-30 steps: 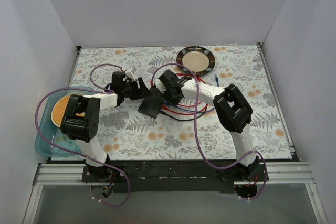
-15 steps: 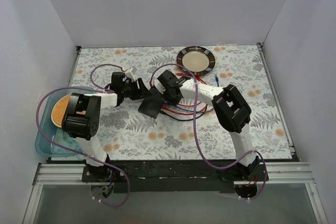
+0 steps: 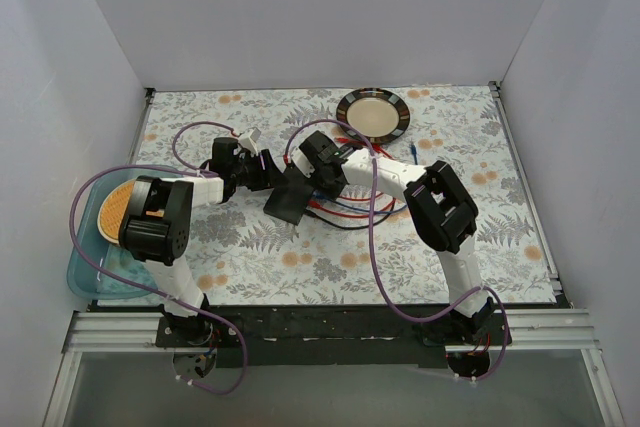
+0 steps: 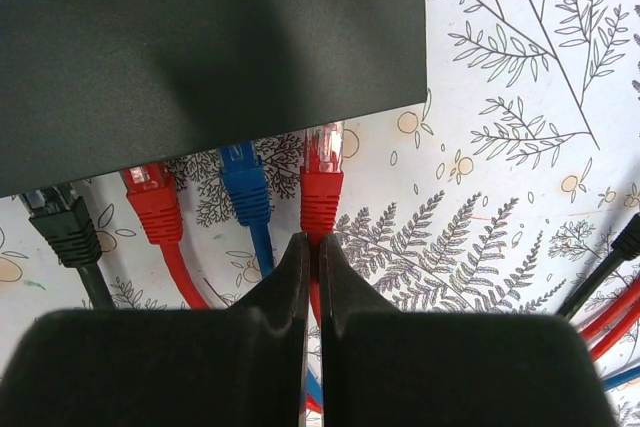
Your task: Insert the plug into the switch port
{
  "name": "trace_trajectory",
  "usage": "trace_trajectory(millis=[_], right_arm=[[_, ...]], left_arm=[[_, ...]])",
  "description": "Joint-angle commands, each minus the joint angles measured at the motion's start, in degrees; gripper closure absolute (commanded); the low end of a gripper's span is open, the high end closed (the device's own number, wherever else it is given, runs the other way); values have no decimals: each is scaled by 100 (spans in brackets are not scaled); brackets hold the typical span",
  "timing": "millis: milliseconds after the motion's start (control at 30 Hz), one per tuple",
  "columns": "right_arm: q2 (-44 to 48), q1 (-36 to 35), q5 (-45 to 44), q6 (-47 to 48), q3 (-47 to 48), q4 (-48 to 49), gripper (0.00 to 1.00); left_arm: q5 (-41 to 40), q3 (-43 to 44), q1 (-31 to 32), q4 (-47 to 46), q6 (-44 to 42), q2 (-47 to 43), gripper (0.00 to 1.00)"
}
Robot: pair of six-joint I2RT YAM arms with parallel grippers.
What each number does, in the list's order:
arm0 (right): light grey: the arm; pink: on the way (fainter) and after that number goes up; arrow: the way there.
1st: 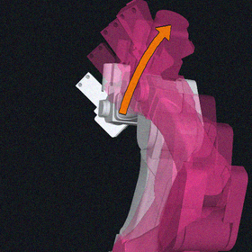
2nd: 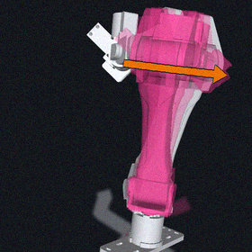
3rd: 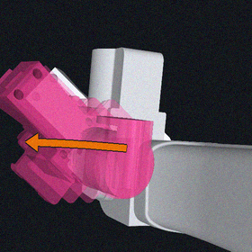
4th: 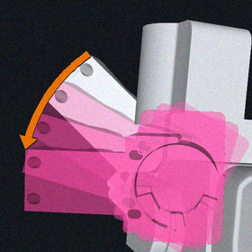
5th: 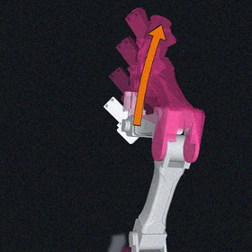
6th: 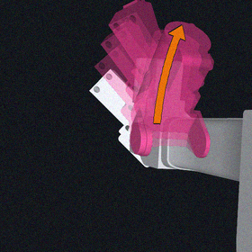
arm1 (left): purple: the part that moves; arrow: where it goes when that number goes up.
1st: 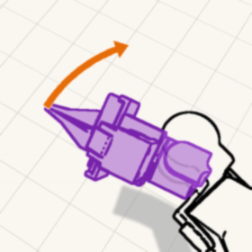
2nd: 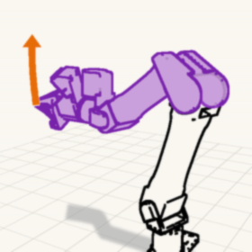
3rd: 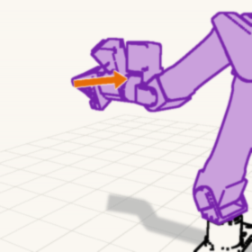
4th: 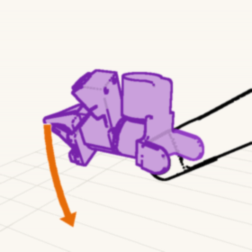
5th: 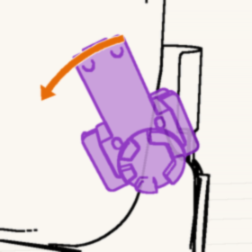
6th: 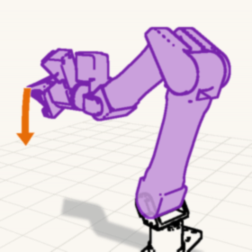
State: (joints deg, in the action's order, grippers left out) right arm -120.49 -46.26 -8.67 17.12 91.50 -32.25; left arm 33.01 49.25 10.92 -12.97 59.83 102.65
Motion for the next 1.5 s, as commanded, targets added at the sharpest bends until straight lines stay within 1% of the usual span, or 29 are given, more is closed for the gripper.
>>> trace_trajectory(millis=[0,300,700,933,1067,1233,1333,1467], right_arm=[[-27,-155,454,72,474,984,99],[-54,-164,550,37,368,1396,99],[139,-199,629,335,87,1976,99],[166,-269,831,572,219,1784,99],[227,-340,1051,660,-9,1827,99],[376,-366,1060,661,-317,1950,99],[517,-366,1086,687,-519,2100,99],[605,-366,1051,757,-511,2083,99]], left_arm=[[583,111,253,128,11,53,56],[601,93,376,207,-94,80,58],[610,277,490,304,-262,176,59],[539,532,622,401,-350,317,59],[513,664,692,401,-367,396,55],[487,770,719,383,-376,510,53],[513,779,736,304,-350,572,50],[548,849,745,278,-350,633,48]])
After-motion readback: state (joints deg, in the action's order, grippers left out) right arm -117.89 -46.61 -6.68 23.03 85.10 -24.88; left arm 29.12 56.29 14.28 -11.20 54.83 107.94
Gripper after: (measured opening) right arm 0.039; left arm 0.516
